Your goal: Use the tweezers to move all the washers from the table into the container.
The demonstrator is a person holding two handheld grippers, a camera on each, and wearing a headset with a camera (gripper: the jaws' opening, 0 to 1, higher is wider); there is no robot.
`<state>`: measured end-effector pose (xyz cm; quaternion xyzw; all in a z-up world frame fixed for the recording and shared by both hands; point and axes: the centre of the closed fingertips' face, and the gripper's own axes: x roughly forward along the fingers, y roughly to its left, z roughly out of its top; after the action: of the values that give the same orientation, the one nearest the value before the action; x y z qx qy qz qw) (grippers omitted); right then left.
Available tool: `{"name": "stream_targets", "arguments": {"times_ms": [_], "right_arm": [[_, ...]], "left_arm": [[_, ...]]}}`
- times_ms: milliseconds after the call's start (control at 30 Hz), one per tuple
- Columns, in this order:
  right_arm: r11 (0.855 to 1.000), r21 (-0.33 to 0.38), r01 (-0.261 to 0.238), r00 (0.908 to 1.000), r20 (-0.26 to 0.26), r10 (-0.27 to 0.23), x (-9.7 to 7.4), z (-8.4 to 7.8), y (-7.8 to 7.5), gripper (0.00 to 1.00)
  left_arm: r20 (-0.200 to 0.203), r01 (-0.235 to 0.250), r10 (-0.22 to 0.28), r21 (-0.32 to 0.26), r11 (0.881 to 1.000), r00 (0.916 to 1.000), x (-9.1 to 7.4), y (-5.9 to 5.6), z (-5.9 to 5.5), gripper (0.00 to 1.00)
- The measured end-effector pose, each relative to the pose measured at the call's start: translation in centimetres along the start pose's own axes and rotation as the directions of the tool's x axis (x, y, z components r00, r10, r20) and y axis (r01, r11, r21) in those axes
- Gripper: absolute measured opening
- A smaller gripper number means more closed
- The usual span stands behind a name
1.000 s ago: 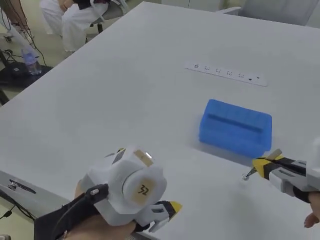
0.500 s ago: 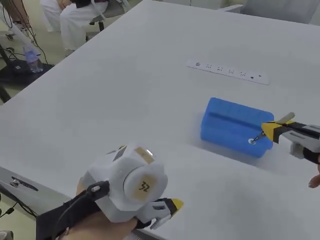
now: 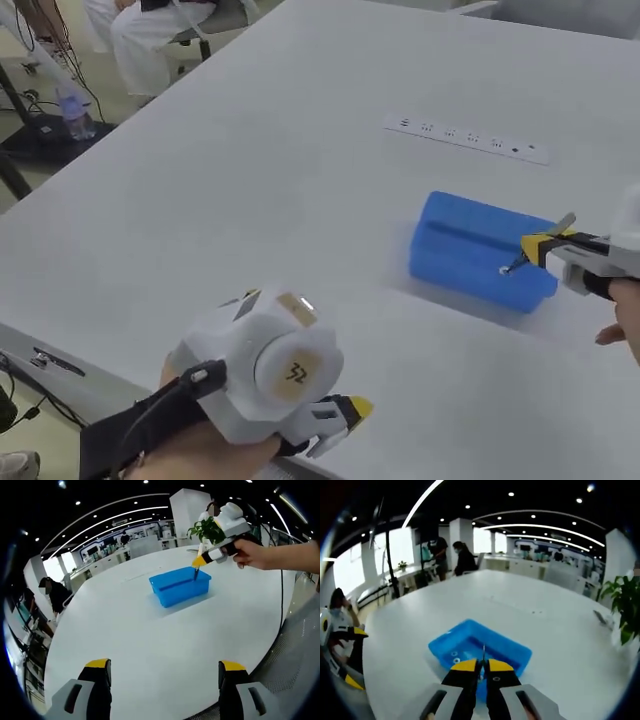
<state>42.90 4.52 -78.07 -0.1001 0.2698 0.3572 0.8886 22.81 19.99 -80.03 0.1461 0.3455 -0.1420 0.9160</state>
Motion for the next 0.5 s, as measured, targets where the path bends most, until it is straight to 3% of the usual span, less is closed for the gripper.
{"name": "stream_targets", "arguments": {"times_ms": [500], "right_arm": [[1.000,-0.027,-0.009,0.9980,-0.062,0.007,1.7,-1.9,0.1,0.02]], "left_arm": [[-0.013,0.002,-0.002,0.010,1.000,0.9999,0.1,-0.1,-0.2,0.90]]}}
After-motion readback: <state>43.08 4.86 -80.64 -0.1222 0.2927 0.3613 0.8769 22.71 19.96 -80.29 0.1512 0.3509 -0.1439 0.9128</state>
